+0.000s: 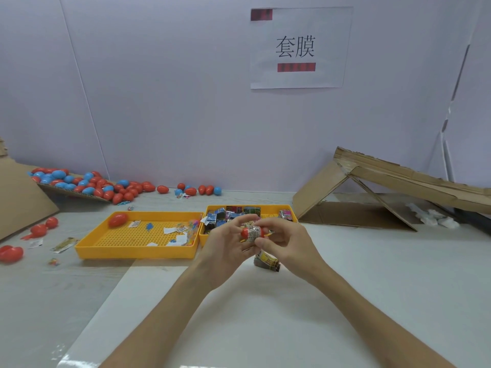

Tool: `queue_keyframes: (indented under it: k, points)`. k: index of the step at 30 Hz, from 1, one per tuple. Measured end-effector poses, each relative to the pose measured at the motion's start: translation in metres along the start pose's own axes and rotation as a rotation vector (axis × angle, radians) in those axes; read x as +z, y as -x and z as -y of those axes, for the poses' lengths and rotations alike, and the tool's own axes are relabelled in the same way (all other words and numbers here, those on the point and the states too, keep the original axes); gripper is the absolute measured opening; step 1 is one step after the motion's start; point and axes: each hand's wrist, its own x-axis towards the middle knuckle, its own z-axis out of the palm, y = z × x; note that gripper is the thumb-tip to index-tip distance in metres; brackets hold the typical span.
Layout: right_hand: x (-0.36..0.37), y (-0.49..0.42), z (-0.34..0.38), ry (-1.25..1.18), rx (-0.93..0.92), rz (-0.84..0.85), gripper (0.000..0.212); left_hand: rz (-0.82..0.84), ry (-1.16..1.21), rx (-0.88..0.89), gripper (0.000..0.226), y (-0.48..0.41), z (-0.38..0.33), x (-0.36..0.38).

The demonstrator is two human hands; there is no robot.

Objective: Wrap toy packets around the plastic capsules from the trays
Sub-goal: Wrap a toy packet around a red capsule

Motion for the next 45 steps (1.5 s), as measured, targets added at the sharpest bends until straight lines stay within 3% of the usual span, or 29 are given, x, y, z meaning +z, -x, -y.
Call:
queue_keyframes:
  k: [16,21,27,45]
  points:
    - [-0.004,-0.001,0.004,0.180,-0.109,-0.069,0.034,-0.019,-0.167,0.098,0.054,0.001,0.004,0.002]
    - [-0.006,-0.002,0.003,0.051,-0.030,-0.051,0.030,-0.063,-0.249,0.165,0.061,-0.001,0.005,0.001]
    - [-0.010,-0.008,0.000,-0.240,0.179,-0.063,0.007,-0.049,-0.433,0.273,0.060,-0.001,0.007,0.000]
    - [-0.011,-0.007,0.001,-0.321,0.276,-0.054,0.008,-0.013,-0.713,0.350,0.056,0.000,0.008,0.002]
